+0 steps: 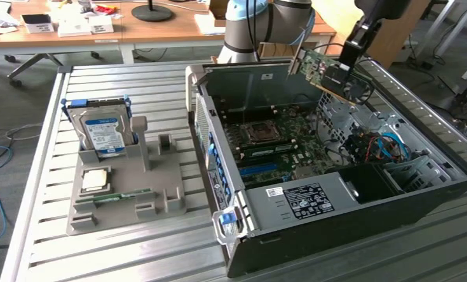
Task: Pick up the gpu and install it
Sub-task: 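Insert the gpu into the slot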
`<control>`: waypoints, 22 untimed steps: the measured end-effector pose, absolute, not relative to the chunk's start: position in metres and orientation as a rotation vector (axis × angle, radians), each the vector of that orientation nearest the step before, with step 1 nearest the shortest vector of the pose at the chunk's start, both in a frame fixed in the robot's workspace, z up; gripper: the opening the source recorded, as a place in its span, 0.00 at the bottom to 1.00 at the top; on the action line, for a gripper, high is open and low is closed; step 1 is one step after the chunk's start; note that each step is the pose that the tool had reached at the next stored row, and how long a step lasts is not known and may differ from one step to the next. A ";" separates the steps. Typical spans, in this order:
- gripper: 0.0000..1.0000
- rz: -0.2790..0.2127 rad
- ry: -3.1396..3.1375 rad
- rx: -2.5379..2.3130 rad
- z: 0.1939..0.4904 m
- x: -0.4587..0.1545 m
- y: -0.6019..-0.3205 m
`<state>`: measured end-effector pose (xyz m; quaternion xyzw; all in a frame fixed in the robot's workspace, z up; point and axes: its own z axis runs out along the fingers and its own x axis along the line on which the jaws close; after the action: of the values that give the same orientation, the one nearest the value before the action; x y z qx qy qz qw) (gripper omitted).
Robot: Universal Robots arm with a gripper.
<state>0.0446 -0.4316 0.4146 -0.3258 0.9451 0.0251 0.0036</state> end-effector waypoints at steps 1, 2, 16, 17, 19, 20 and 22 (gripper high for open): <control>0.27 0.079 2.957 -1.039 0.415 0.045 -0.432; 0.27 0.079 2.951 -1.057 0.415 0.045 -0.432; 0.27 0.080 2.842 -1.333 0.414 0.045 -0.432; 0.27 0.080 2.835 -1.349 0.414 0.045 -0.432; 0.27 0.080 2.830 -1.359 0.414 0.045 -0.432; 0.27 0.080 2.830 -1.360 0.414 0.045 -0.432; 0.27 0.080 2.830 -1.360 0.414 0.045 -0.432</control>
<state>0.0446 -0.4315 0.4145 -0.4330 0.9011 0.0254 0.0006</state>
